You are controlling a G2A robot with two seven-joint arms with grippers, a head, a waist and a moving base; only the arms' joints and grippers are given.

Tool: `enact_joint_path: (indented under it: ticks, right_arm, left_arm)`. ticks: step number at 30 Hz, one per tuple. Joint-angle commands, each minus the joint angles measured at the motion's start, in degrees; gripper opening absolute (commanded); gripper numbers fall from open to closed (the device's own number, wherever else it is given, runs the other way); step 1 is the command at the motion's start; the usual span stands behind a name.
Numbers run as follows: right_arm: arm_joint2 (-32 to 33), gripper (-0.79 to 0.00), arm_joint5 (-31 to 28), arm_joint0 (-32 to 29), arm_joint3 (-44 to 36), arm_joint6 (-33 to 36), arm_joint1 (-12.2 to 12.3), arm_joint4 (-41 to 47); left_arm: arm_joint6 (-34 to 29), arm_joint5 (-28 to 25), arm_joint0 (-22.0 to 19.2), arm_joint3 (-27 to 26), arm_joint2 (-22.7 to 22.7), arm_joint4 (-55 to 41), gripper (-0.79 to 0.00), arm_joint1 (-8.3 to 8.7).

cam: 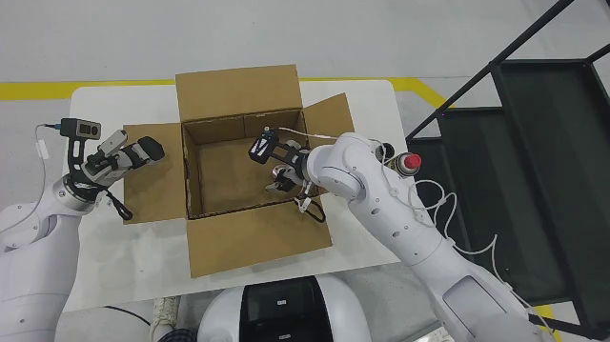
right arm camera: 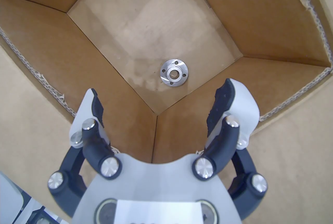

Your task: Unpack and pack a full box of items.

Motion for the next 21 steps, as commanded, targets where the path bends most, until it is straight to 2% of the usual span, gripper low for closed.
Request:
enact_joint_path:
  ticks: [1,6,14,21]
  right_arm:
    - [-1.6,0.000,0.0,0.9,1.9,1.0,-0.3,0.5]
    - [-8.7,0.000,3.1,8.5,10.6,9.0,-2.9,3.5]
    - [-14.8,0.000,4.2,15.7,23.1,8.4,-6.6,11.0]
    - [-20.2,0.000,6.9,20.9,32.9,9.9,-10.3,12.9]
  left_arm:
    - [0.0,0.0,0.0,0.0,0.0,0.0,0.000,0.00]
    - [0.0,0.0,0.0,0.0,0.0,0.0,0.000,0.00]
    - [0.0,0.0,0.0,0.0,0.0,0.0,0.000,0.00]
    - [0.0,0.0,0.0,0.0,0.0,0.0,0.000,0.00]
